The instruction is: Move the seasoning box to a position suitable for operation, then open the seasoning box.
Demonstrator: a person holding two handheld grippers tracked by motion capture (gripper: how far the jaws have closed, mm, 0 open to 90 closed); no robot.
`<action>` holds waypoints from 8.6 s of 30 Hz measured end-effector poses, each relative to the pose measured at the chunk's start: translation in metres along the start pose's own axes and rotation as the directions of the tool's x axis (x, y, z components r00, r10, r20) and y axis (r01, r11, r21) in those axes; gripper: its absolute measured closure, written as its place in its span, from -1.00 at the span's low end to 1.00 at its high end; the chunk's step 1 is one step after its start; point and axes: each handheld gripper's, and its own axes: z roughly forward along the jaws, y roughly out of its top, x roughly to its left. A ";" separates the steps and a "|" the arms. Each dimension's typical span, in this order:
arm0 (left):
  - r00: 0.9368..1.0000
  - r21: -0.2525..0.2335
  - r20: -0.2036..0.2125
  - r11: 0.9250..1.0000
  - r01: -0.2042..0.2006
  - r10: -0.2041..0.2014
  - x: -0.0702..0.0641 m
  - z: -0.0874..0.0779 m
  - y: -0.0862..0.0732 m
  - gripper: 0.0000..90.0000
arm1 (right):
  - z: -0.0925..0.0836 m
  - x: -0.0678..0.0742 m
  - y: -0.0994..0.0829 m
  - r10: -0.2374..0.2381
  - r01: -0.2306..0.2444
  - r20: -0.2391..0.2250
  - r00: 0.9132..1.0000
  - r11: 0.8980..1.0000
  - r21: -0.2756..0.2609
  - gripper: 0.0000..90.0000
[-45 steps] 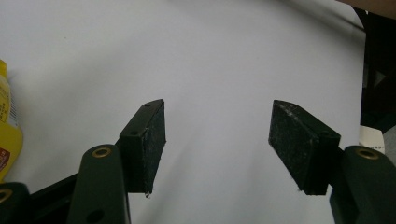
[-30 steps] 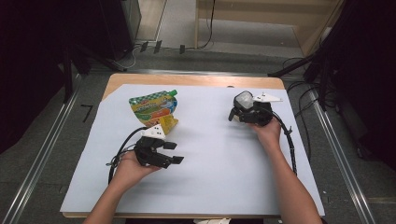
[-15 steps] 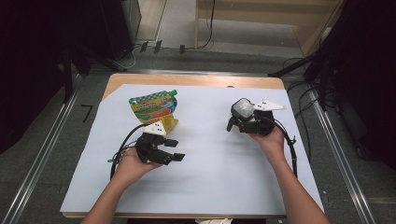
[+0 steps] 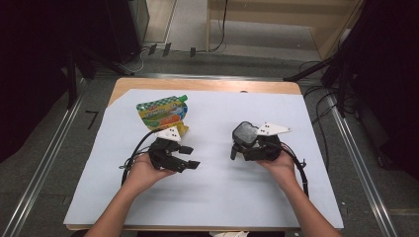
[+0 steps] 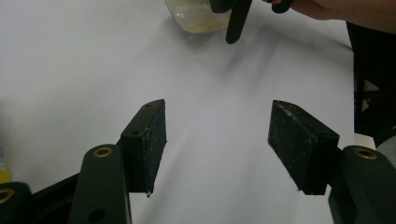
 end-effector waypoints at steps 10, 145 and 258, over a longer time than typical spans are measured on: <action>1.000 0.011 0.008 1.000 0.002 -0.002 0.001 0.002 0.001 -0.16 | 0.018 0.030 0.002 -0.047 0.048 -0.075 0.996 0.999 0.005 -0.65; 0.985 0.015 0.159 0.998 0.068 -0.070 -0.003 0.033 0.018 0.54 | -0.041 0.037 0.000 0.123 -0.128 0.044 0.991 0.980 0.155 1.00; 0.985 0.026 0.170 0.999 -0.042 0.037 0.009 0.075 0.059 -0.65 | -0.069 -0.008 -0.008 0.218 -0.231 0.086 0.972 0.956 0.181 1.00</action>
